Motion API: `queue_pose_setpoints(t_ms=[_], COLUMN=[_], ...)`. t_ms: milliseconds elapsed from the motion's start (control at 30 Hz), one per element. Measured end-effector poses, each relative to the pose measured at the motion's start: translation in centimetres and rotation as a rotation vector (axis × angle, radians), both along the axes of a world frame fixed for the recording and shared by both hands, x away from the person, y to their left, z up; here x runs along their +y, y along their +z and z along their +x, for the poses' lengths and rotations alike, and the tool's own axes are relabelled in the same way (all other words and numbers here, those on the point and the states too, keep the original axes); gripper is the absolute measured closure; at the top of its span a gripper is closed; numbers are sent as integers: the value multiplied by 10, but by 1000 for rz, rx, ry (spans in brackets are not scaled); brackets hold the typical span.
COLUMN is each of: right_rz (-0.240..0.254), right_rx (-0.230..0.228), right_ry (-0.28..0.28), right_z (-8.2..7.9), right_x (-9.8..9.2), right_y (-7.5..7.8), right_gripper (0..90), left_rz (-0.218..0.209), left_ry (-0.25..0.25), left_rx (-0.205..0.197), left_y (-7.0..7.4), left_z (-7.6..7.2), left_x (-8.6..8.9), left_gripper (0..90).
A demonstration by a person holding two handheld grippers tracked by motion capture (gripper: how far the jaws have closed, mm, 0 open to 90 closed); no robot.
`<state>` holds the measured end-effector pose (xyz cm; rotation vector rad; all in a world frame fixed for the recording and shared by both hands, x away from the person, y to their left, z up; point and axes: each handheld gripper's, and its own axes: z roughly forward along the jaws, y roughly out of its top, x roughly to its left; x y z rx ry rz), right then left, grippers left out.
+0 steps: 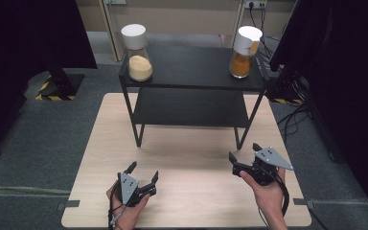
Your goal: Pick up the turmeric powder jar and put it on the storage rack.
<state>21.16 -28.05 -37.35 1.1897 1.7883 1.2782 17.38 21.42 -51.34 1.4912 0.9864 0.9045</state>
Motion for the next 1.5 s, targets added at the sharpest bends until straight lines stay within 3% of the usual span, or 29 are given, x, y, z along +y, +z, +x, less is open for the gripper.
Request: queue_pose_setpoints(t_ms=[267, 600, 833, 1500], right_rz=[-7, -31, -23, -27], right_rx=[23, 87, 92, 66], right_ry=[-2, 22, 25, 17], right_z=[-6, -17, -27, -33], right_x=[-2, -2, -4, -4], right_y=[-17, -57, -82, -93], right_gripper=[80, 81, 81, 83], left_rz=[1, -1, -2, 0], left_ry=[-1, -2, -2, -3], left_rx=[-1, -2, -2, -2], left_y=[0, 0, 0, 0], left_z=[0, 0, 0, 0], left_x=[0, 0, -1, -1], left_gripper=[134, 134, 134, 134])
